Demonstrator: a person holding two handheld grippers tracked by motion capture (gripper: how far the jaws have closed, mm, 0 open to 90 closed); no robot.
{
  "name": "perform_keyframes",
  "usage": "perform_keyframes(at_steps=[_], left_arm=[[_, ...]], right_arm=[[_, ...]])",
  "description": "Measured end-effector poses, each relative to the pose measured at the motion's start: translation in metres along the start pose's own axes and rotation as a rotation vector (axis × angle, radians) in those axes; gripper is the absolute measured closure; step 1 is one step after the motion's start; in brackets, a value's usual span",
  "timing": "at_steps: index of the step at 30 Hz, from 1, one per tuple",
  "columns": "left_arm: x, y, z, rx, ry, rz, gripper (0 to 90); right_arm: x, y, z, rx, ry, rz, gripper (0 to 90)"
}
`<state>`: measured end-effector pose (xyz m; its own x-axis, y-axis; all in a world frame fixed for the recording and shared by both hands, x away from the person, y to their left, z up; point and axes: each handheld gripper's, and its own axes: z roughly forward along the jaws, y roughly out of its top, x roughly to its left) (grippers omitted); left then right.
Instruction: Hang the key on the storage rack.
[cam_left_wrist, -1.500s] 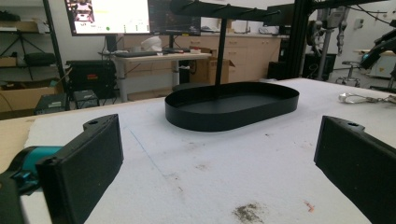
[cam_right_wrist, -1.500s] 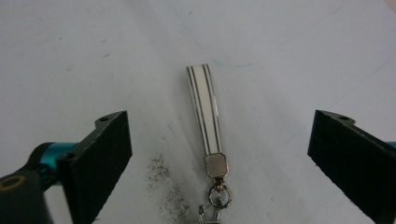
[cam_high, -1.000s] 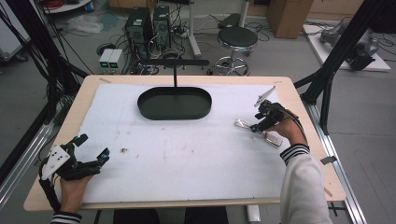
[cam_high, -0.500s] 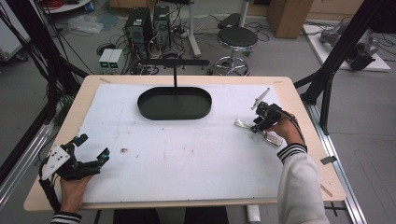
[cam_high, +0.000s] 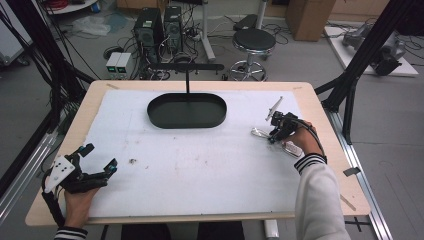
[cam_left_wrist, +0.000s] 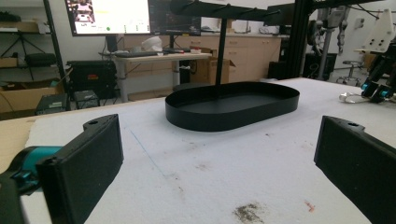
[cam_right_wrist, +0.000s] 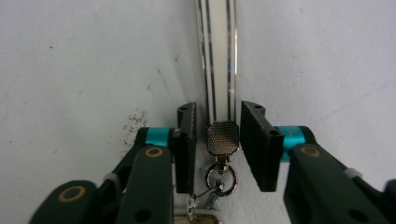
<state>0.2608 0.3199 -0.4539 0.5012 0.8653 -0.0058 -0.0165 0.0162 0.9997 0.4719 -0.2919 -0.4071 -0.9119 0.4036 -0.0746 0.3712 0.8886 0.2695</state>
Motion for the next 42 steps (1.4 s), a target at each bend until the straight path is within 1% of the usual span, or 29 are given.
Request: perform_keyframes(at_steps=[8, 9, 10, 11, 12, 13, 16, 17, 18, 20, 21, 24, 27, 28, 29, 30, 31, 33, 34, 35, 36, 37, 38, 39, 40, 41, 42], left_arm=[[0.0, 0.0, 0.0, 0.0, 0.0, 0.001, 1.7], [0.0, 0.0, 0.0, 0.0, 0.0, 0.001, 1.7], [0.0, 0.0, 0.0, -0.001, 0.0, 0.001, 1.7], [0.0, 0.0, 0.0, -0.001, 0.0, 0.001, 1.7], [0.0, 0.0, 0.0, -0.001, 0.0, 0.001, 1.7], [0.0, 0.0, 0.0, -0.001, 0.0, 0.001, 1.7], [0.0, 0.0, 0.0, -0.001, 0.001, 0.001, 1.7], [0.0, 0.0, 0.0, -0.001, 0.001, 0.001, 1.7], [0.0, 0.0, 0.0, 0.0, 0.002, 0.001, 1.7], [0.0, 0.0, 0.0, -0.001, 0.002, 0.003, 1.7], [0.0, 0.0, 0.0, -0.001, 0.002, 0.002, 1.7], [0.0, 0.0, 0.0, -0.002, 0.002, 0.003, 1.7], [0.0, 0.0, 0.0, -0.002, 0.003, 0.003, 1.7], [0.0, 0.0, 0.0, -0.002, 0.002, 0.002, 1.7], [0.0, 0.0, 0.0, -0.003, 0.002, 0.003, 1.7], [0.0, 0.0, 0.0, -0.002, 0.002, 0.003, 1.7], [0.0, 0.0, 0.0, -0.003, 0.002, 0.002, 1.7], [0.0, 0.0, 0.0, -0.003, 0.002, 0.003, 1.7], [0.0, 0.0, 0.0, -0.003, 0.002, 0.003, 1.7], [0.0, 0.0, 0.0, -0.003, 0.002, 0.003, 1.7], [0.0, 0.0, 0.0, -0.003, 0.002, 0.003, 1.7], [0.0, 0.0, 0.0, -0.003, 0.002, 0.003, 1.7], [0.0, 0.0, 0.0, -0.003, 0.002, 0.003, 1.7], [0.0, 0.0, 0.0, -0.003, 0.002, 0.003, 1.7], [0.0, 0.0, 0.0, -0.003, 0.002, 0.003, 1.7], [0.0, 0.0, 0.0, -0.003, 0.001, 0.003, 1.7], [0.0, 0.0, 0.0, -0.003, 0.001, 0.003, 1.7]], right_arm=[[0.002, 0.002, 0.0, 0.017, -0.006, -0.006, 74.0], [0.003, 0.002, -0.001, 0.016, -0.007, -0.002, 74.1], [0.002, 0.002, -0.001, 0.011, 0.006, 0.008, 74.1], [0.002, 0.002, -0.001, 0.01, 0.01, 0.01, 74.1], [0.003, 0.002, -0.002, 0.008, 0.002, 0.01, 74.1], [0.003, 0.002, -0.003, 0.003, 0.002, 0.019, 74.1], [0.002, 0.001, -0.007, -0.03, 0.009, 0.027, 74.1], [0.002, 0.001, -0.008, -0.051, 0.018, 0.037, 74.2], [0.003, 0.001, -0.009, -0.05, 0.01, 0.041, 74.3], [0.003, 0.001, -0.011, -0.05, 0.012, 0.049, 74.3], [0.004, 0.001, -0.012, -0.065, 0.023, 0.054, 74.3], [0.006, 0.002, -0.015, -0.084, 0.029, 0.051, 74.4], [0.007, 0.003, -0.02, -0.114, 0.026, 0.063, 74.4], [0.007, 0.003, -0.02, -0.114, 0.026, 0.063, 74.4], [0.007, 0.002, -0.023, -0.149, 0.039, 0.077, 74.4], [0.007, 0.002, -0.025, -0.162, 0.028, 0.073, 74.4], [0.007, 0.002, -0.025, -0.162, 0.028, 0.073, 74.4], [0.007, 0.002, -0.03, -0.228, 0.034, 0.094, 74.4], [0.006, 0.002, -0.035, -0.297, 0.051, 0.105, 74.4], [0.007, 0.002, -0.037, -0.313, 0.042, 0.109, 74.4], [0.007, 0.002, -0.037, -0.313, 0.042, 0.109, 74.4], [0.006, 0.002, -0.039, -0.348, 0.053, 0.111, 74.3], [0.007, 0.004, -0.043, -0.422, 0.058, 0.126, 74.3], [0.006, 0.004, -0.044, -0.453, 0.077, 0.131, 74.3], [0.006, 0.004, -0.044, -0.453, 0.077, 0.131, 74.3], [0.007, 0.006, -0.047, -0.492, 0.077, 0.136, 74.3], [0.006, 0.008, -0.047, -0.502, 0.089, 0.13, 74.3]])
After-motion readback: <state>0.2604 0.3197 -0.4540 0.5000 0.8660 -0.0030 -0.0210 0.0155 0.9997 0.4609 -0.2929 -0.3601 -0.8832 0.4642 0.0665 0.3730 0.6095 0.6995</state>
